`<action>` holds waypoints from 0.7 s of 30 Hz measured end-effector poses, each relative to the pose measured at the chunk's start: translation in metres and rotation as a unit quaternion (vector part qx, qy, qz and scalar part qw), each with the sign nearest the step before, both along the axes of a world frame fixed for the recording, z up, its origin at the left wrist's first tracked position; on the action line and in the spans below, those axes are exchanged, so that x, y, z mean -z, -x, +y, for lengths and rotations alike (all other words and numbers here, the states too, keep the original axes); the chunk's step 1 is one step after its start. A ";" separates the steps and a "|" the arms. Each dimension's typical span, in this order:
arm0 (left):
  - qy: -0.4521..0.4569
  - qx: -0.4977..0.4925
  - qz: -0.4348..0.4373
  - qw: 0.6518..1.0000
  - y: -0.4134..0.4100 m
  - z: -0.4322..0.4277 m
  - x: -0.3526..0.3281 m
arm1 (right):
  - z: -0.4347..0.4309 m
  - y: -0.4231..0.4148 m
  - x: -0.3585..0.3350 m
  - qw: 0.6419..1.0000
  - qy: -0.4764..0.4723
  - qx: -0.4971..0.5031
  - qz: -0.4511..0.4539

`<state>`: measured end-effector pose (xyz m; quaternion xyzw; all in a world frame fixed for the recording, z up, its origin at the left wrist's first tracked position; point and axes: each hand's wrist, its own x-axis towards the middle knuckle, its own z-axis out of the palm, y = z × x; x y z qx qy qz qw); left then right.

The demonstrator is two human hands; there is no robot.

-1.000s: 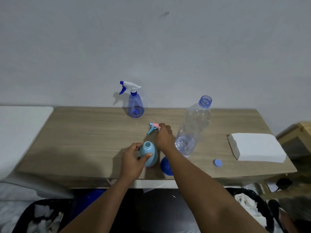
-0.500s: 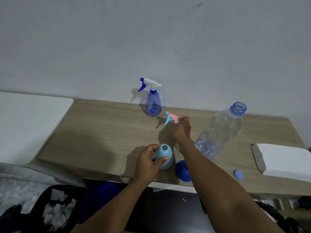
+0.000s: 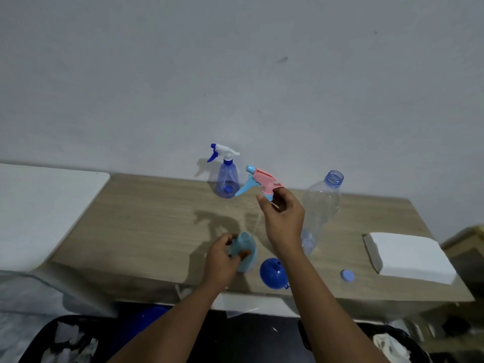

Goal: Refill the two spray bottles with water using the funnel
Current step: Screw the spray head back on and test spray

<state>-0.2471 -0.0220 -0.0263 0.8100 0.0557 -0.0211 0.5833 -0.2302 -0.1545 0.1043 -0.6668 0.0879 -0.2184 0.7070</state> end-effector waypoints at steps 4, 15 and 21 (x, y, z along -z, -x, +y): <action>0.010 0.002 0.002 1.000 0.000 -0.001 -0.001 | 0.002 0.008 -0.001 1.000 -0.003 -0.002 -0.016; 0.009 -0.021 -0.015 1.000 0.001 -0.004 0.006 | 0.008 0.013 0.057 0.994 0.080 -0.015 0.079; -0.009 -0.053 -0.049 0.997 0.014 -0.013 0.007 | 0.020 0.028 0.088 0.985 0.099 -0.049 0.134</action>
